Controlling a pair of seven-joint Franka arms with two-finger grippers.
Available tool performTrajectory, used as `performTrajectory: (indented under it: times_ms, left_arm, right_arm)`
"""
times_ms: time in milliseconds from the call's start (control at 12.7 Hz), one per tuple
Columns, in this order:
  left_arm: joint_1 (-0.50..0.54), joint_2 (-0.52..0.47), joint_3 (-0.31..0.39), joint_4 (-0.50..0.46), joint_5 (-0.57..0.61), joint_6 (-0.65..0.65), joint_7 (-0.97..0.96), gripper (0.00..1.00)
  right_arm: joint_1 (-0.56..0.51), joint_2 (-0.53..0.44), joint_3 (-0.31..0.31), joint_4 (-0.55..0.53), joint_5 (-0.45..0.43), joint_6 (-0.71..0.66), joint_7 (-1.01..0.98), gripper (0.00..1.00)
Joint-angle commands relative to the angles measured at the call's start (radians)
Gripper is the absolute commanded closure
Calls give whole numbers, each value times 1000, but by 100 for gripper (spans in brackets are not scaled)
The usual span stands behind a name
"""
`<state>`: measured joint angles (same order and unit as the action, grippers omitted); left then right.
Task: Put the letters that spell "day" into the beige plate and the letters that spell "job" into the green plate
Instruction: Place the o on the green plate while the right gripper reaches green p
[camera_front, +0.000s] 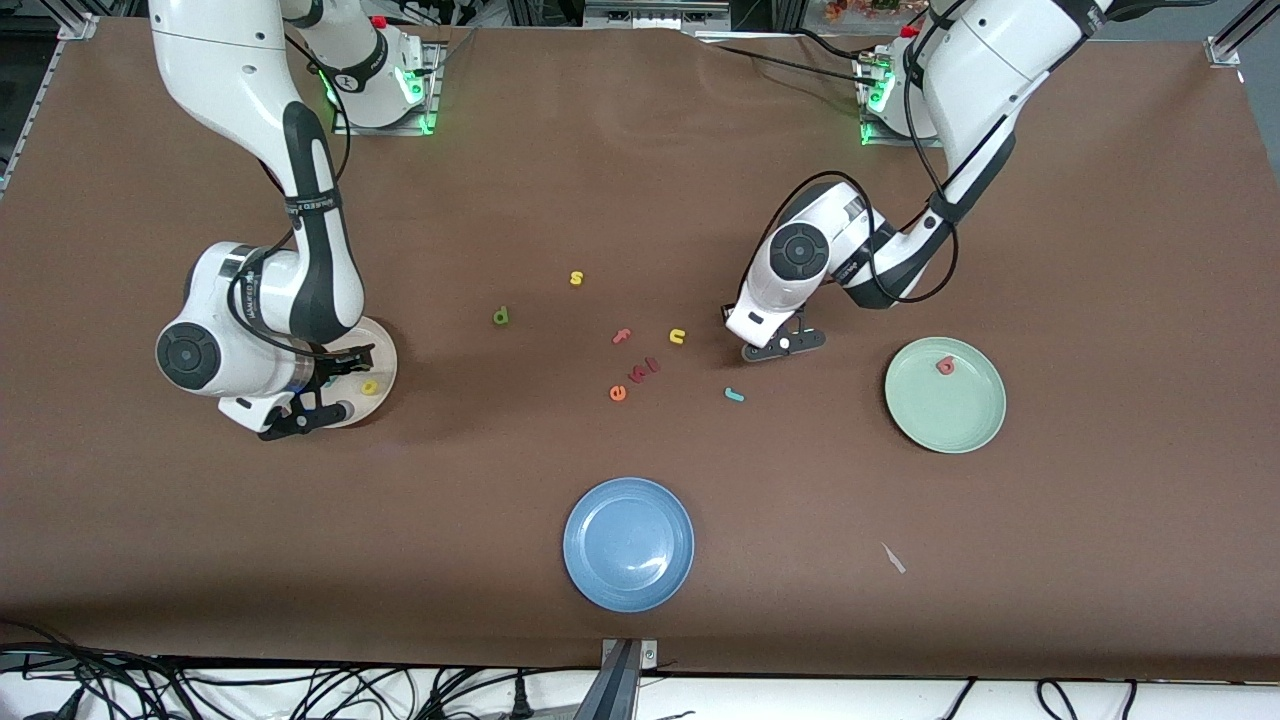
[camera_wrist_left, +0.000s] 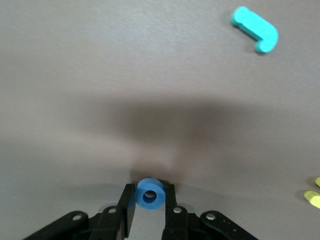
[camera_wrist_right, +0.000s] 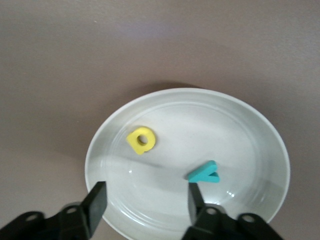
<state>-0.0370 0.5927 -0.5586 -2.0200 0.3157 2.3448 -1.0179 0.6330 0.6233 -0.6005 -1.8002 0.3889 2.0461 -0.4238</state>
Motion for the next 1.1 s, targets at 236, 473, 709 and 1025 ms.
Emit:
performTrajectory:
  times_ms: [236, 473, 709, 1025]
  left_arm:
    - [57, -96, -4, 66, 26, -212, 161, 98]
    - [146, -116, -3, 72, 22, -226, 353, 98]
    - [256, -116, 2, 90, 28, -232, 525, 98]
    - [350, -68, 19, 92, 34, -228, 677, 97]
  right_arm:
    - [173, -68, 5, -54, 25, 6, 282, 0]
    - [273, -178, 11, -256, 25, 233, 387, 0]
    - [304, -204, 85, -355, 25, 398, 518, 0]
    - [304, -201, 156, -416, 33, 520, 585, 0]
